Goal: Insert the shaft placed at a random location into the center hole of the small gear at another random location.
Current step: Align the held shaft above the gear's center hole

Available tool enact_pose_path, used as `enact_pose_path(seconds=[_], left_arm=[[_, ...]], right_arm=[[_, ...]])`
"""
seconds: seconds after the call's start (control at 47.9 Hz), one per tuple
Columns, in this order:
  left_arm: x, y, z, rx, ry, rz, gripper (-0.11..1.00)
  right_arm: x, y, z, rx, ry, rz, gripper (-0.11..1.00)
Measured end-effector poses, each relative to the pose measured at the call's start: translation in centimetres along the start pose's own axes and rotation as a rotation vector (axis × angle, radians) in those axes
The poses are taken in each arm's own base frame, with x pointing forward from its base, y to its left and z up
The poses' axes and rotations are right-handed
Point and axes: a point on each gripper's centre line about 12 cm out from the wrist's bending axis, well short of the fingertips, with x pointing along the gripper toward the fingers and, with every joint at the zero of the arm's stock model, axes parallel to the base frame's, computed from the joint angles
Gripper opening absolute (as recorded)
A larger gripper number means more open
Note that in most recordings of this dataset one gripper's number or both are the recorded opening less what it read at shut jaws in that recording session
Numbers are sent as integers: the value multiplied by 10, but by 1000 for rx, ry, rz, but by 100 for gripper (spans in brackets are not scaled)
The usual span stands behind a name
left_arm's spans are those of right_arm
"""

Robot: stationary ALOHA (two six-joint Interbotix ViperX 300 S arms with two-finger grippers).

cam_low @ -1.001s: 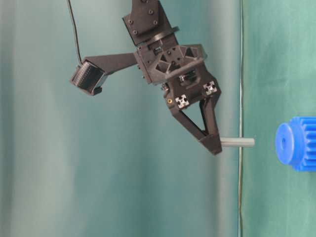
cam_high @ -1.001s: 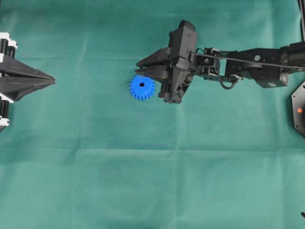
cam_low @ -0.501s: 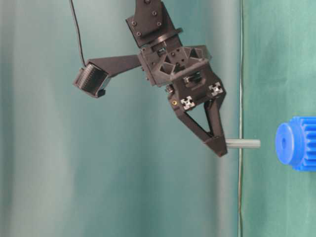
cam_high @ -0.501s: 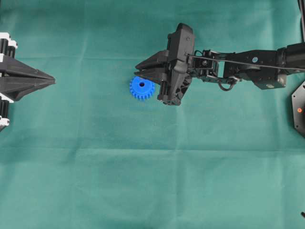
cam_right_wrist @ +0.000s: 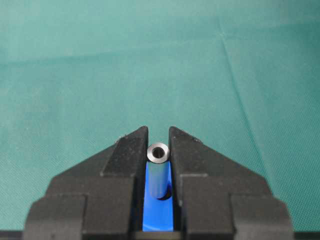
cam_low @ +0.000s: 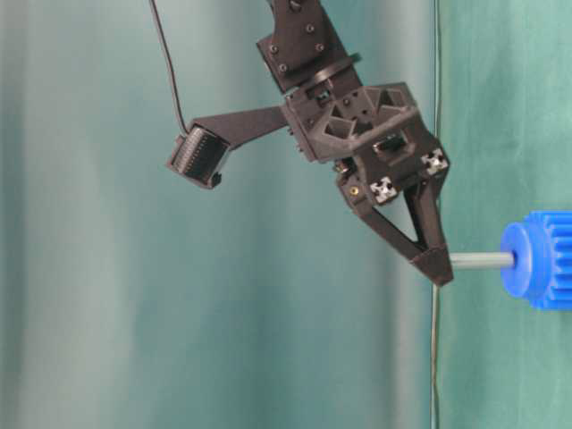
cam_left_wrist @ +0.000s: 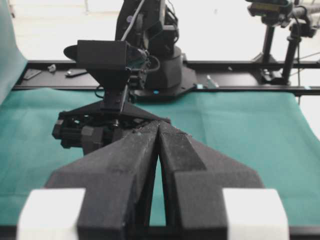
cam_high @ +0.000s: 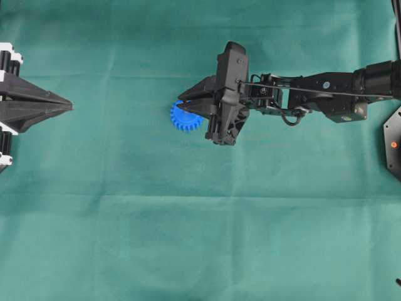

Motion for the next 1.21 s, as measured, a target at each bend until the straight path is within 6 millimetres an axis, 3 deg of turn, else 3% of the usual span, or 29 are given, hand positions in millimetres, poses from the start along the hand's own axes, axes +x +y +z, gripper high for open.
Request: enact_pose_path(seconds=[0.542, 0.897, 1.21], left_arm=[[0, 0, 0, -3, 0, 0, 0], [0, 0, 0, -3, 0, 0, 0], [0, 0, 0, -1, 0, 0, 0]], right_arm=[[6, -1, -1, 2, -14, -3, 13], [-6, 0, 12, 2, -49, 0, 13], [-7, -1, 11, 3, -49, -2, 13]])
